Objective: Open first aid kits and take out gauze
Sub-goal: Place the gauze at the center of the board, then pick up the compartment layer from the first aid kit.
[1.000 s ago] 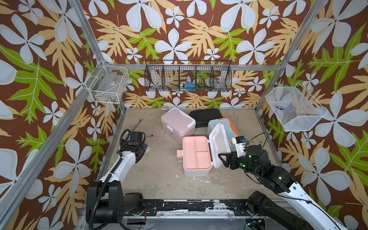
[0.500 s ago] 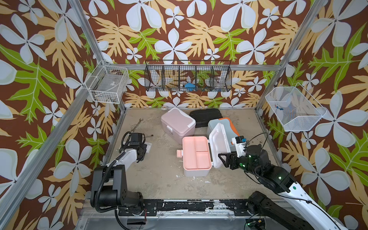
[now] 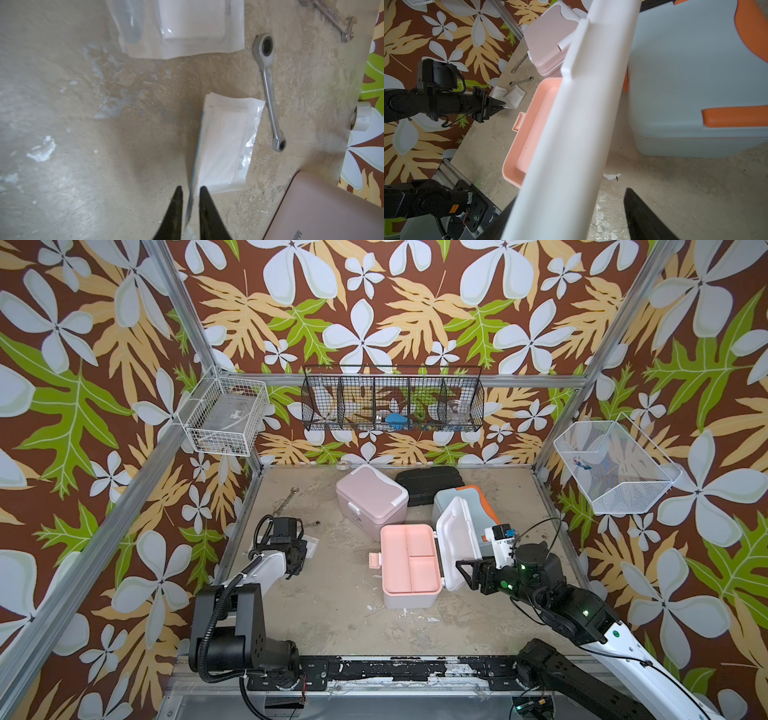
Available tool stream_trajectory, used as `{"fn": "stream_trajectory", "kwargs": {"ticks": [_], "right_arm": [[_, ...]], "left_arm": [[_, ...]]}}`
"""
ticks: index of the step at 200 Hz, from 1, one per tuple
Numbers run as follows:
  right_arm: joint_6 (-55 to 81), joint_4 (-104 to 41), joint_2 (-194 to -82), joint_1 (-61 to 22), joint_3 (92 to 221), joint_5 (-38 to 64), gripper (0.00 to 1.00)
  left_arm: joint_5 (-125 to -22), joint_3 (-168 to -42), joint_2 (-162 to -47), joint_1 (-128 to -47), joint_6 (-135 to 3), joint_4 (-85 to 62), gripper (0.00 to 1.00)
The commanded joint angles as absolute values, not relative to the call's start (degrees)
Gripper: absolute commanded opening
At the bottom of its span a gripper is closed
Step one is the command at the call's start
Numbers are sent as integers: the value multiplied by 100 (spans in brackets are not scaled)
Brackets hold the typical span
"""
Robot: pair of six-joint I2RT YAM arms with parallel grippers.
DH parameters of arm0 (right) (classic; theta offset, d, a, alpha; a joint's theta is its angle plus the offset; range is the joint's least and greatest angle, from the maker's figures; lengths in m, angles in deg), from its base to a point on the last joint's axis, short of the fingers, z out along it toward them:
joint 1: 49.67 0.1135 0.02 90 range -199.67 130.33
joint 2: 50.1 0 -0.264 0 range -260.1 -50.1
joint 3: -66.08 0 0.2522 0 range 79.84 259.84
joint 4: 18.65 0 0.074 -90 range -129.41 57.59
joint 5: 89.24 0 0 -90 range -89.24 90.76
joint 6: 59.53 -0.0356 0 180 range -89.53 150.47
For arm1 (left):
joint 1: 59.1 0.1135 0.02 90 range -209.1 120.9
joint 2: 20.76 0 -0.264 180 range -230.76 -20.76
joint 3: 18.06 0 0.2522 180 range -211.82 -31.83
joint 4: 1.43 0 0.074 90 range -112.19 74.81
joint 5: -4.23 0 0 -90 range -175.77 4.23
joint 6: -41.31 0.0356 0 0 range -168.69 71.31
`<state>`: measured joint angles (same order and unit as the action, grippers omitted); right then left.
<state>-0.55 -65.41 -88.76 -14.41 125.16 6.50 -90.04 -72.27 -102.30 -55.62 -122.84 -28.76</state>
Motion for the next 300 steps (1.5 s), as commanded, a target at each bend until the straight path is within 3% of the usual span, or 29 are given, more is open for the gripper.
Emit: {"fn": "stream_trajectory", "kwargs": {"ticks": [1,43,111,190,229,260,300], "right_arm": [[-66,-6470,-8869,-1434,12485,623,72],[-98,-6458,-8869,-1436,12475,637,73],[-96,-6423,-8928,-1436,12414,654,74],[-73,-6503,-9071,-1434,12497,515,80],[-128,-6340,-9038,-1434,12476,460,85],[-154,-6230,-8898,-1434,12475,268,93],[-112,-6202,-8722,-1434,12502,-6,100]], "left_arm": [[-9037,-7234,-10165,-5550,-12220,-2908,30],[-9007,-7217,-9788,-5550,-11907,-3046,48],[-8718,-7358,-8529,-5739,-10707,-3553,99],[-8319,-7507,-7358,-7211,-10015,-3833,100],[-7997,-7695,-7376,-8108,-9933,-3692,100],[-8399,-8041,-7298,-8905,-9805,-3646,99],[-8491,-8301,-7377,-9332,-9697,-3718,98]]}}
